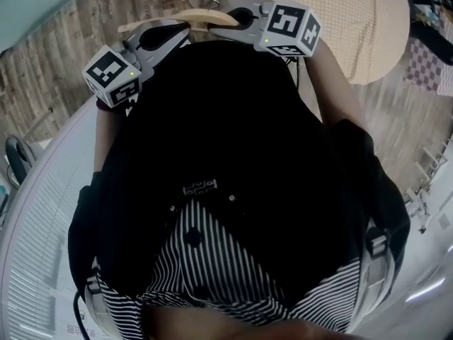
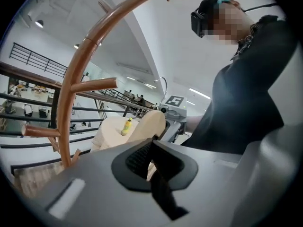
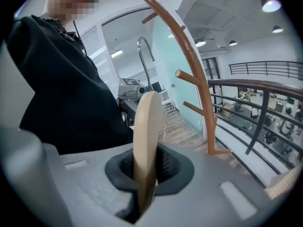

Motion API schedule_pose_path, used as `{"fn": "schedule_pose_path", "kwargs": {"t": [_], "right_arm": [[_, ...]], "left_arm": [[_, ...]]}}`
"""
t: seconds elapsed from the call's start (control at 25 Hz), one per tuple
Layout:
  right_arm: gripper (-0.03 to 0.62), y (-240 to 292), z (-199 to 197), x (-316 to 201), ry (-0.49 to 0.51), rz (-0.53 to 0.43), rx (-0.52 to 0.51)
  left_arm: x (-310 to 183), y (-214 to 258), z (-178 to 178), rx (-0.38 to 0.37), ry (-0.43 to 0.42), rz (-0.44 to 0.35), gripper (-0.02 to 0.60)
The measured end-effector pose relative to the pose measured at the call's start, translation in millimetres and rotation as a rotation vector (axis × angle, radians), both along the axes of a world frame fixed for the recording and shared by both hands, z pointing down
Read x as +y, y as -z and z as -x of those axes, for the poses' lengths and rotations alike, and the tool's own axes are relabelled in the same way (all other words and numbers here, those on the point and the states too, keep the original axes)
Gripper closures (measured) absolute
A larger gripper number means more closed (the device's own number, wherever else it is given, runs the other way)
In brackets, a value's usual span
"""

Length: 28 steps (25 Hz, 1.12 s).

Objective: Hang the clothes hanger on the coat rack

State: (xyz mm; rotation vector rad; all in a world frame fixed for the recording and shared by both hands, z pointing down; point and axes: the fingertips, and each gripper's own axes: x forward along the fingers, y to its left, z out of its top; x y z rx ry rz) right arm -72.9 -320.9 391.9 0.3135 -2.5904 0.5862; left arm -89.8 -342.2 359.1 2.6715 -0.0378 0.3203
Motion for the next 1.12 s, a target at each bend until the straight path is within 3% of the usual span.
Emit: {"fn": "schedule_pose_path", "kwargs": {"t": [0.24, 0.36, 0.52, 1.12], "right_arm": [[0.579, 14.0, 28.9, -18.5, 0.065, -0.037, -0.008], [0.579, 23.3, 34.1, -24.9, 0.087, -0.048, -0.016], [0.579, 29.1, 31.6, -39.2, 0.125, -0.012, -0.017], [0.579, 35.9, 35.8, -34.2, 0.262, -0.004, -0.004]], "left_arm": [[-3.4, 12.5, 22.5, 0.067, -0.11, -0.063, 0.578], [-3.6, 22.5, 26.5, 0.121, -0.135, -0.061, 0.578], [-11.0, 31.6, 18.6, 0.139, -0.179, -0.059, 0.578], [4.1, 42.6, 9.8, 0.15, -0.087, -0.059, 0.578]]}}
